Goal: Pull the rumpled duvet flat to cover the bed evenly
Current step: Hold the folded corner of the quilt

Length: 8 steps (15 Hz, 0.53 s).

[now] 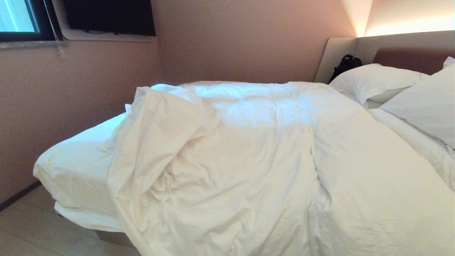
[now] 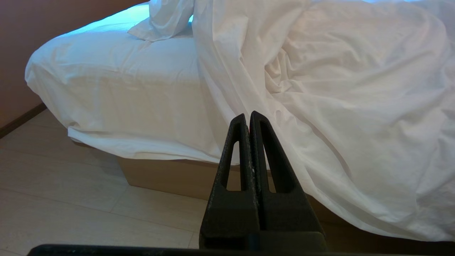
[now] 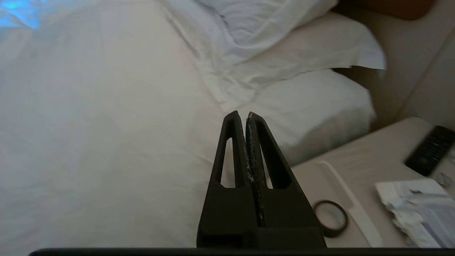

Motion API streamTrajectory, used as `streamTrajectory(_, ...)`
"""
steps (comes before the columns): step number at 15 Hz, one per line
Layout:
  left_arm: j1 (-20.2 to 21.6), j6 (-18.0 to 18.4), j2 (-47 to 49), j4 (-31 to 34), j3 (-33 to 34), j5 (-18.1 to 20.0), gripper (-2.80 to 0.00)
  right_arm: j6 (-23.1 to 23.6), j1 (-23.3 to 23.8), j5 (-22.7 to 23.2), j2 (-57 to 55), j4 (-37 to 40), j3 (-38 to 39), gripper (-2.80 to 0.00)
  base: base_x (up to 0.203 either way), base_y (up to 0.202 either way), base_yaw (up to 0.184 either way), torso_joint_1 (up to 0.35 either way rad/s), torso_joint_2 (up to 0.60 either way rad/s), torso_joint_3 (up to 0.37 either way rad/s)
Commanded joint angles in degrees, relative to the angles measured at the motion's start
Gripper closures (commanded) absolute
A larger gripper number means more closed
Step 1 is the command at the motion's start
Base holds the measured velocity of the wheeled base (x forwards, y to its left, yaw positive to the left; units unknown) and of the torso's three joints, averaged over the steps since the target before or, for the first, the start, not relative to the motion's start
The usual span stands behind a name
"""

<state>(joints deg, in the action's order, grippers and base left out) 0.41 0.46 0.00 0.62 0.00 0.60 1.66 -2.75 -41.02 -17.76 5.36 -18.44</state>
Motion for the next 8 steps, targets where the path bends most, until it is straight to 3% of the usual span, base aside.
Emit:
streamTrajectory(1, 0.0, 0.0, 0.0, 0.0, 0.0, 0.0, 0.00, 4.4, 1.0, 3.9, 7.8, 0.2, 3.0, 0.00, 0.000, 0.000, 0.000, 0.000, 0.00, 0.000)
streamTrajectory(4, 0.0, 0.0, 0.0, 0.0, 0.0, 0.0, 0.00, 8.3, 2.1, 14.9, 16.2, 0.6, 5.6, 0.00, 0.000, 0.000, 0.000, 0.000, 0.00, 0.000)
streamTrajectory(8, 0.0, 0.0, 0.0, 0.0, 0.0, 0.0, 0.00, 8.0, 2.2, 26.2, 17.7, 0.1, 7.9, 0.00, 0.000, 0.000, 0.000, 0.000, 0.00, 0.000)
